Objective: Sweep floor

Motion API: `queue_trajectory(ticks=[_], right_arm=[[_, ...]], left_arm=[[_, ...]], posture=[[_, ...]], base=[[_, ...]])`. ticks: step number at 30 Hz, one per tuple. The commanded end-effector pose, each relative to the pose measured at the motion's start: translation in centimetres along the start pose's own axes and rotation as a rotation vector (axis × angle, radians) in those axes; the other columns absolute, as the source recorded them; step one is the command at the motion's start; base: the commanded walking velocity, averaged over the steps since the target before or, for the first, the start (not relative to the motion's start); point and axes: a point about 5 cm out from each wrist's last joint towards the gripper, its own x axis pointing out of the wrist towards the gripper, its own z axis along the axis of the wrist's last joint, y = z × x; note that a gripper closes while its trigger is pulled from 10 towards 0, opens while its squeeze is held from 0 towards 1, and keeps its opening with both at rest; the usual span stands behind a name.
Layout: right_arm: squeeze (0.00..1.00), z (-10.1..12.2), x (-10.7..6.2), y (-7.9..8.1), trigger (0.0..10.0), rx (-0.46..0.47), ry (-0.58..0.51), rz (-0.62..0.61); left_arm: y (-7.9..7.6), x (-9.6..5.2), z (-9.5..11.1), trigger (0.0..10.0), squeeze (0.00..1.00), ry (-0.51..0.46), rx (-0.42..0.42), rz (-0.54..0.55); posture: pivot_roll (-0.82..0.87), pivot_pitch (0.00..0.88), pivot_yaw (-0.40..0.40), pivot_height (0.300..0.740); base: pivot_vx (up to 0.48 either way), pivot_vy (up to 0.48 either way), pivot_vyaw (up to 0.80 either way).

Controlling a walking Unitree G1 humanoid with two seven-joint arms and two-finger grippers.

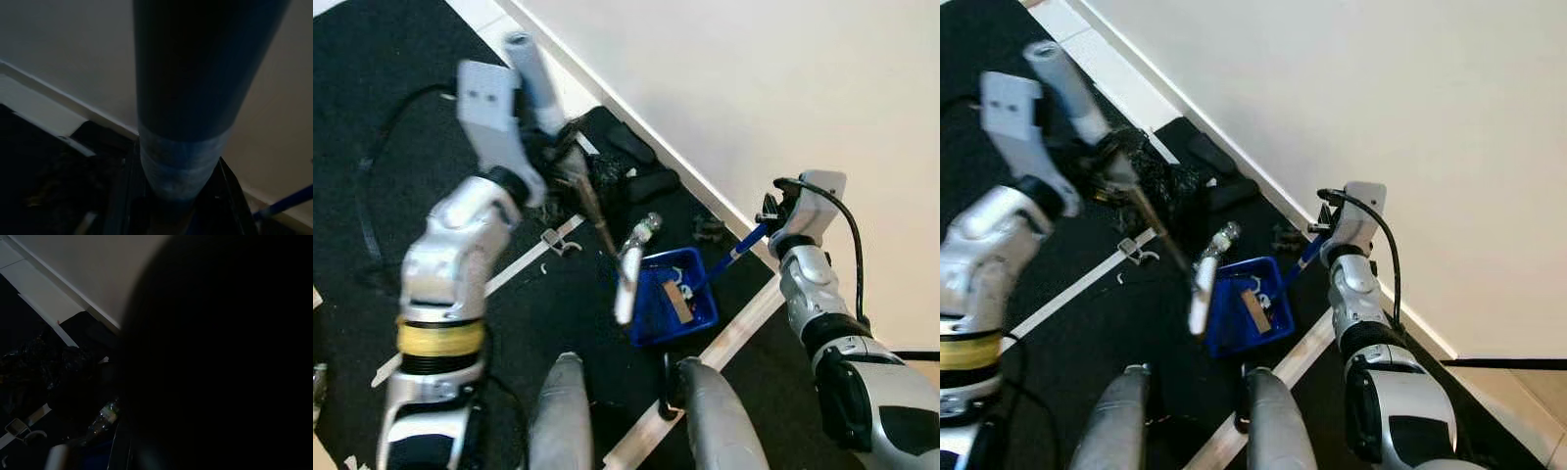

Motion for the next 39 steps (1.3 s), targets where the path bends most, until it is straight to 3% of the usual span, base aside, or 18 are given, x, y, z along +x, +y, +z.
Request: queue_trajectory(ticks=[1, 6, 11, 12, 15, 18, 26, 32, 37, 38, 39], right_arm=[[0.00, -3.0, -1.2, -0.2, 10.0, -0.022, 0.136, 0.007], [0.00, -3.0, -1.2, -0.4, 10.0, -0.020, 0.138, 0.003], [0.00, -3.0, -1.2, -0.6, 10.0, -0.018, 0.140, 0.002], [0.00, -3.0, -1.3, -0.6, 10.0, -0.019, 0.139, 0.005], [0.00, -3.0, -1.3, -0.6, 10.0, -0.020, 0.138, 0.006], [0.00, -3.0, -1.4, -0.8, 10.0, -0.022, 0.128, 0.010], [0.00, -3.4, -2.0, -1.0, 10.0, 0.006, 0.087, 0.006], [0.00, -3.9, -2.6, -0.9, 10.0, 0.015, 0.077, 0.011], [0.00, -4.4, -2.9, -1.1, 10.0, 0.012, 0.103, 0.007], [0.00, -4.5, -2.9, -1.2, 10.0, 0.008, 0.114, 0.004], [0.00, -4.5, -2.9, -1.2, 10.0, 0.008, 0.114, 0.004]], left_arm=[[1.5, -0.7, -0.1, 10.0, 0.00, 0.047, 0.120, 0.077], [4.6, -1.6, -1.7, 10.0, 0.00, 0.135, 0.303, 0.244], [5.4, -1.9, -3.2, 10.0, 0.00, 0.145, 0.344, 0.292], [5.4, -1.7, -4.5, 10.0, 0.00, 0.140, 0.394, 0.289], [5.4, -1.6, -5.0, 10.0, 0.00, 0.137, 0.412, 0.282], [4.4, -0.3, -7.4, 10.0, 0.00, 0.098, 0.406, 0.230], [3.2, 1.6, -9.2, 10.0, 0.00, 0.093, 0.473, 0.125], [0.9, 2.8, -10.9, 10.0, 0.00, 0.106, 0.471, 0.018], [-4.1, 4.3, -13.3, 10.0, 0.00, 0.130, 0.386, -0.178], [-6.0, 4.6, -13.9, 10.0, 0.00, 0.137, 0.379, -0.242], [-6.0, 4.6, -13.9, 10.0, 0.00, 0.137, 0.379, -0.242]], posture=[[0.12, 0.272, -0.114, 0.740], [0.11, 0.265, -0.123, 0.740], [0.11, 0.267, -0.129, 0.740], [0.09, 0.272, -0.134, 0.740], [0.09, 0.273, -0.135, 0.740], [0.06, 0.305, -0.138, 0.740], [0.01, 0.377, -0.129, 0.740], [-0.02, 0.409, -0.122, 0.740], [-0.03, 0.414, -0.122, 0.740], [-0.03, 0.417, -0.121, 0.740], [-0.03, 0.417, -0.121, 0.740]], base=[[0.000, 0.000, 0.00], [0.000, 0.000, 0.00], [0.000, 0.000, 0.00], [0.000, 0.000, 0.00], [0.000, 0.000, 0.00], [0.000, 0.000, 0.00], [0.000, 0.000, 0.00], [0.000, 0.000, 0.00], [0.000, 0.000, 0.00], [0.000, 0.000, 0.00], [0.000, 0.000, 0.00]])
